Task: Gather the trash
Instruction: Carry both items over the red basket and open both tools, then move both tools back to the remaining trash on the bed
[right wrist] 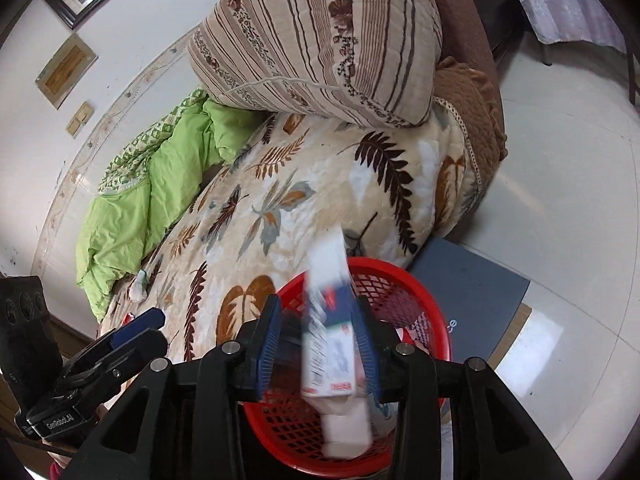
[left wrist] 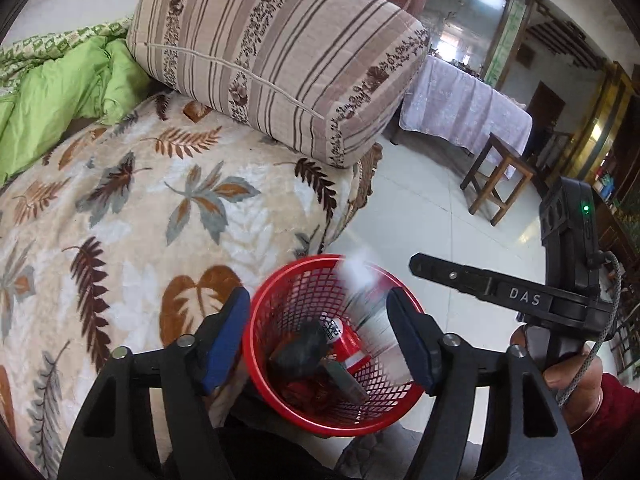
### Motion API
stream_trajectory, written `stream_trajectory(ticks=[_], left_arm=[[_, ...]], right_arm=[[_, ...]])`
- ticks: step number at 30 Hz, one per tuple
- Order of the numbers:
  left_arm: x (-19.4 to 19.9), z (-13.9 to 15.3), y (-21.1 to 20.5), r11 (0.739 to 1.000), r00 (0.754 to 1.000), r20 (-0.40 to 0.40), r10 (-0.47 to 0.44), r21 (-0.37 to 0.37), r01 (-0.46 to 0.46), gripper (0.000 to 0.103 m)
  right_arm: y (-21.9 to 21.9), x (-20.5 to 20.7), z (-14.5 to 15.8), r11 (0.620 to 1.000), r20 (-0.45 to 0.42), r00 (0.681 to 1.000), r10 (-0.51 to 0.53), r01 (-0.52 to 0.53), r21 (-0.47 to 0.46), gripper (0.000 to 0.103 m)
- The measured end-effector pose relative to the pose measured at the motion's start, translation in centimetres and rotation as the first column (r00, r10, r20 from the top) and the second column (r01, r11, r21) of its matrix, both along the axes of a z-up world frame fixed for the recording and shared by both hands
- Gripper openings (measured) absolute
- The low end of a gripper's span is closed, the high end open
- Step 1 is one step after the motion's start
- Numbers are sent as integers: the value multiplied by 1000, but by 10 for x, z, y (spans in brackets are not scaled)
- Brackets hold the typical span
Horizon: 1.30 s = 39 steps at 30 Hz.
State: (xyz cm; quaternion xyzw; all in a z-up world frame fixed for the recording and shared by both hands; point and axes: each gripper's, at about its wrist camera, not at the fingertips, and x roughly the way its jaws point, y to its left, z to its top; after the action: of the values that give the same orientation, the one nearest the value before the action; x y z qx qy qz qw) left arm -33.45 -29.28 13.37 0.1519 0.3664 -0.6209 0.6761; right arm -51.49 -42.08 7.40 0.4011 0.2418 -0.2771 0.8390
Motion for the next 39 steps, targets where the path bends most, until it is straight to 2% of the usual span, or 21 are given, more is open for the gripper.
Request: stream_trajectory(ticks=[4,11,17,22,25,29,32,35,37,39], left_arm=[[16,9,11,999,999,-12,41,-19,-41,71],[61,18,45,984,985,10,173,-43,-172,71],[109,18,92,951,951,38,307,-51,-305,72],[152,10,136,903,902,45,430,-34,-429,72],[178,5,166,863,861,64,505,-26,-504,72],[221,-3,209,786,783,85,617,-11,-618,72],[265,-11,244,710,707,98,701,1,-704,72],[309,-20,269,650,648,115,753,22,-760,72],[345,-29,282,598,599,114,793,46,-800,72],[379,-36,288,574,577,109,810,57,-817,72]], right_arm=[[3,5,13,999,6,1000,17,-17,-51,42],[16,37,25,993,46,993,107,-105,-50,45],[44,92,27,968,29,969,247,-245,-53,52],[71,145,24,934,4,935,354,-354,-46,53],[88,181,23,904,-7,905,426,-426,-27,53],[116,229,28,857,-32,859,511,-513,-49,53],[130,257,30,828,-32,830,557,-558,-48,53],[144,285,31,797,-40,799,600,-602,-58,53],[152,302,30,777,-48,780,624,-626,-59,53],[158,316,27,763,-58,765,641,-644,-56,53]])
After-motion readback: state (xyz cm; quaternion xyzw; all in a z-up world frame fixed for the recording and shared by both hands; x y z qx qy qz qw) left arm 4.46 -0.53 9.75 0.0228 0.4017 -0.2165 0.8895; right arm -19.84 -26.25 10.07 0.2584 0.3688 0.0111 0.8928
